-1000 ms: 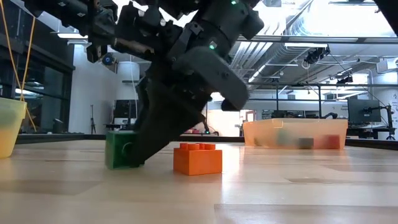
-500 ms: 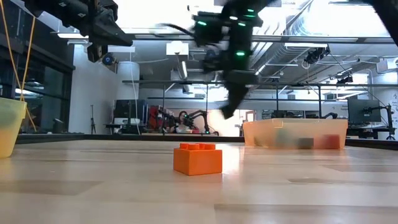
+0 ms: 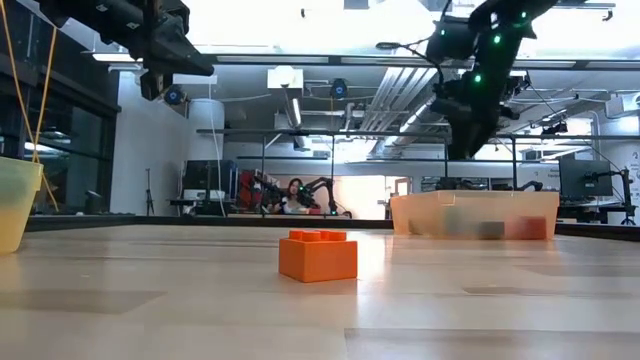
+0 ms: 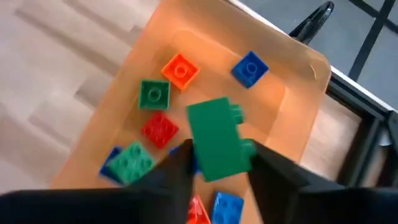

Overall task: Sort blocks by size
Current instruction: Put the small green game piece into the orange bin, then put the small orange game piece into the orange bin

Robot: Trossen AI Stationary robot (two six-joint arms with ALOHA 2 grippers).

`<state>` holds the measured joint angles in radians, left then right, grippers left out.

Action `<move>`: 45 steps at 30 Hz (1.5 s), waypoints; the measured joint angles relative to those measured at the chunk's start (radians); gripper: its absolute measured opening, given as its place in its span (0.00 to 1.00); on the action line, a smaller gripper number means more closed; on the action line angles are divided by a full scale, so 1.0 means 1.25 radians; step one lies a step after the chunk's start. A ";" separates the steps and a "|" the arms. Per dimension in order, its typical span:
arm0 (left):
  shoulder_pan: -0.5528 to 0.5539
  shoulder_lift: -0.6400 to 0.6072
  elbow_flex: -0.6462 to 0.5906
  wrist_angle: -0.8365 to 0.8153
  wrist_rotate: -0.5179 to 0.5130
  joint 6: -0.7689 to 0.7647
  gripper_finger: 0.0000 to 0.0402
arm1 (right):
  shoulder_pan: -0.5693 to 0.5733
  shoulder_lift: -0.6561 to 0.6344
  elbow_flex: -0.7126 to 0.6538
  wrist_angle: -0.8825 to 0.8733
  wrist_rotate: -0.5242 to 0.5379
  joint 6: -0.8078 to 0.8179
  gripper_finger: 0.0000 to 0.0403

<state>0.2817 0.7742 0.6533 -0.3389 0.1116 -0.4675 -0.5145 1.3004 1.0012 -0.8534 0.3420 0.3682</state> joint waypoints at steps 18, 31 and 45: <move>0.000 0.000 0.000 0.000 0.000 -0.030 0.00 | 0.045 0.022 0.001 0.089 -0.176 0.050 0.80; 0.000 0.000 0.000 -0.001 0.000 -0.043 0.00 | 0.275 0.028 -0.001 0.333 -0.457 0.253 0.80; -0.001 0.000 0.000 -0.002 -0.023 -0.049 0.00 | 0.720 0.421 0.173 0.578 -0.287 -0.238 0.80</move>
<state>0.2807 0.7746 0.6533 -0.3417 0.0834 -0.5284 0.3854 1.8263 1.2177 -0.1307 -0.0167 0.0706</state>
